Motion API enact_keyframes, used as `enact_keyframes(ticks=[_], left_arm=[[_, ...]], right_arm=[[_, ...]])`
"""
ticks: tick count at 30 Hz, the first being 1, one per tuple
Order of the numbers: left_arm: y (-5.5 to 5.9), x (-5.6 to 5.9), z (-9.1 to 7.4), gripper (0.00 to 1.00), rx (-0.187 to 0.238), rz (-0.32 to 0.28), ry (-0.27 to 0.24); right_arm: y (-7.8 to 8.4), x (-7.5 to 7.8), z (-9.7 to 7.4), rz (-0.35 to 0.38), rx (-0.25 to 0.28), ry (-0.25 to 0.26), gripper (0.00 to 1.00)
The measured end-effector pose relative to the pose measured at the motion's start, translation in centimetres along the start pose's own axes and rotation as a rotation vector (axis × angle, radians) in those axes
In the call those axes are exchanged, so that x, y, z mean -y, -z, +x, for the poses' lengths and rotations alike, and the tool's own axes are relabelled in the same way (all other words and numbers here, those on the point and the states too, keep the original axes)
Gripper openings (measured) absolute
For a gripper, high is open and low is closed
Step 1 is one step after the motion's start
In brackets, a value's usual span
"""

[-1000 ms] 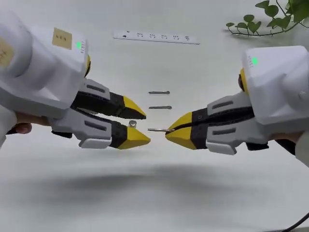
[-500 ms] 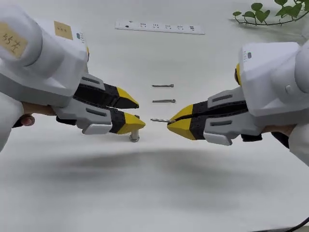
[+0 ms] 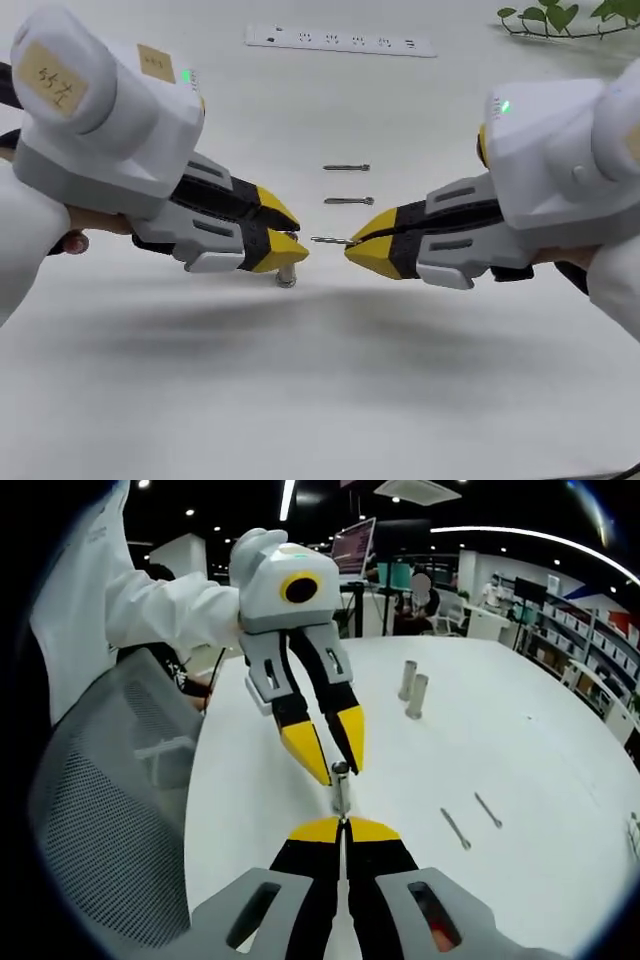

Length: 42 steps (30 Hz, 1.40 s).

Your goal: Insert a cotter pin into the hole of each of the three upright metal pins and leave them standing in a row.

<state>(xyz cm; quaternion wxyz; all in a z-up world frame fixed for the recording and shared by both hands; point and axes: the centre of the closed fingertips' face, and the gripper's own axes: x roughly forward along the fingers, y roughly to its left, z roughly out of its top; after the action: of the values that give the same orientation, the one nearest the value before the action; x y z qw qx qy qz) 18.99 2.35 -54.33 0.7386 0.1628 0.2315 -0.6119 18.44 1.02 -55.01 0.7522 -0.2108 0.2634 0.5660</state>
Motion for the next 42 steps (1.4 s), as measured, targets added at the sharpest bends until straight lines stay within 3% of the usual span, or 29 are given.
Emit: enact_keyframes(ticks=[13,29,42], left_arm=[[0.6,0.0,0.1,0.06,-0.021,-0.003,0.018],[0.9,-0.1,0.3,0.06,-0.047,0.036,0.05],[0.8,-0.1,0.5,0.06,-0.043,0.026,0.058]], right_arm=[[0.1,0.3,1.0,-0.016,-0.016,-0.018,0.0],[0.3,0.3,1.9,-0.063,-0.039,-0.062,0.0],[0.2,0.2,3.2,-0.075,-0.046,-0.089,0.0]])
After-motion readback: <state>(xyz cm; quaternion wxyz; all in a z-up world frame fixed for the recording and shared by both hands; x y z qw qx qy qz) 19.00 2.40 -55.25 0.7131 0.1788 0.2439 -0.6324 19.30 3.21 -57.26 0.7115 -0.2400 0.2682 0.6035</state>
